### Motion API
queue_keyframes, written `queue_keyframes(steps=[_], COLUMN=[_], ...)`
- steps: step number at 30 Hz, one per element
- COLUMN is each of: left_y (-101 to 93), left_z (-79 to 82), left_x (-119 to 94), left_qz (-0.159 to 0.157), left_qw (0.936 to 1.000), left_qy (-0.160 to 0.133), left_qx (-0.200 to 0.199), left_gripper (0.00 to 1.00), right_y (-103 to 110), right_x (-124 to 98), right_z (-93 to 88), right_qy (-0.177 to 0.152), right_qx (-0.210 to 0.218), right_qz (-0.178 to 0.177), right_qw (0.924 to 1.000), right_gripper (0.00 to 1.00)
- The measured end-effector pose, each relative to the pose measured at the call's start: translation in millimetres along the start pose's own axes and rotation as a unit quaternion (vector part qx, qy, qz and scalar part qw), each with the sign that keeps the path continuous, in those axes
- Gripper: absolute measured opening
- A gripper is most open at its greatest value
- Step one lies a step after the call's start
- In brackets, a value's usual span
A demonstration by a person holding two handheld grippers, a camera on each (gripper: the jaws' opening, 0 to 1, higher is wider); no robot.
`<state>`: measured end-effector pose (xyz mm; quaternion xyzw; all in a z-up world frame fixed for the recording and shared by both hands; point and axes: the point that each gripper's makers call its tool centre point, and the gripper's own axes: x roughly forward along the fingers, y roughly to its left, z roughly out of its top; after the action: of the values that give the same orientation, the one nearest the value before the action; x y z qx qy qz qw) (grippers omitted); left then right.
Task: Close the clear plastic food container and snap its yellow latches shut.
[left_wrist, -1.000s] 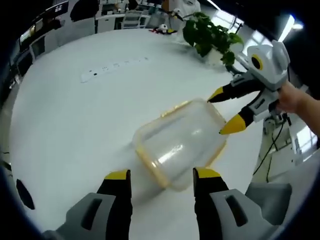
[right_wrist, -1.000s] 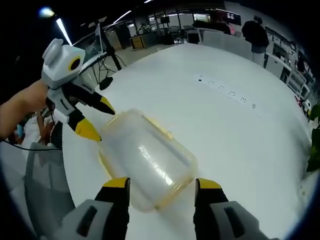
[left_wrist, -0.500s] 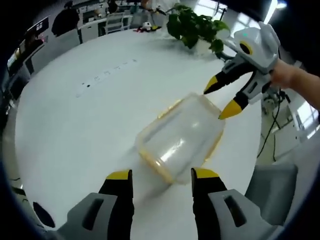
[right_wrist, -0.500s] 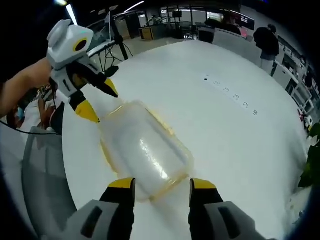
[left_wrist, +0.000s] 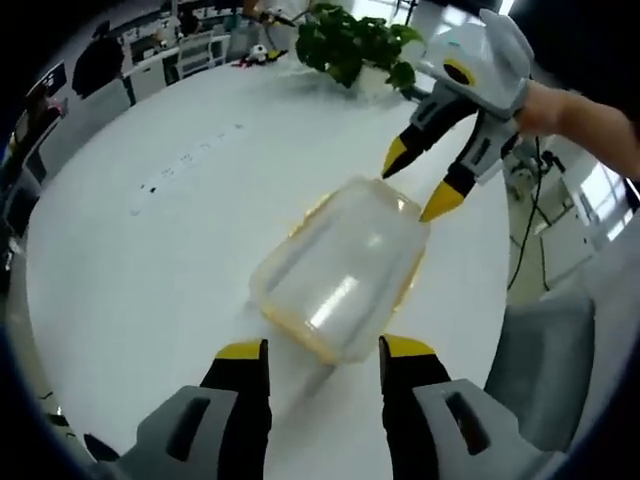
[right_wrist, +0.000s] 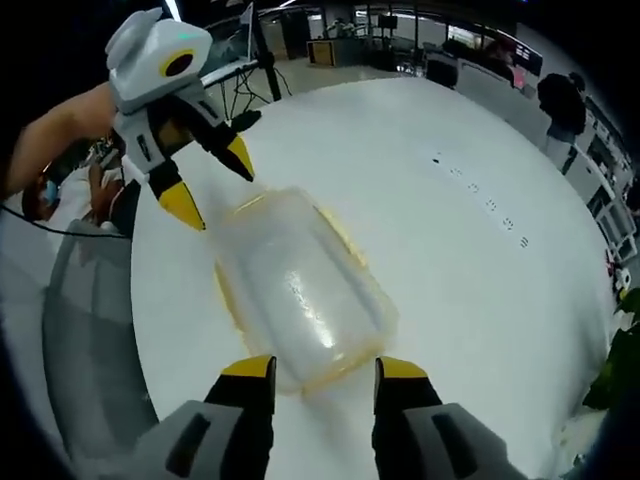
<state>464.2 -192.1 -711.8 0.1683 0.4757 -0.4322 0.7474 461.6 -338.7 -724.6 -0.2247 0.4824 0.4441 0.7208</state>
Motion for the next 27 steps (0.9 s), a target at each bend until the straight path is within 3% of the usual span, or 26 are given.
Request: queue_keyframes(steps=[5,13,27], left_y=[0.5,-1.8,0.8], left_z=[-0.7,4.8,4.4], left_x=[-0.9,-0.2,-0.4], left_qz=[0.002,-0.009,-0.014], left_qw=[0.9994,0.9991,0.9951], left_qy=[0.009,-0.001,0.023], left_qx=[0.033,0.041,0.095], left_gripper=[0.39,0.40,0.41], right_y=[-0.1,0.8,3.7], right_x=[-1.0,-1.1,-0.5], right_z=[1.9,3.4,10.2], right_qy=[0.002,0.013,0.010], right_qx=[-0.022,-0.067,-0.091], right_qz=[0.000,-0.002,0.013], right_qw=[0.9997,0.9977,0.9957], right_gripper=[0.34,0.33,0.33])
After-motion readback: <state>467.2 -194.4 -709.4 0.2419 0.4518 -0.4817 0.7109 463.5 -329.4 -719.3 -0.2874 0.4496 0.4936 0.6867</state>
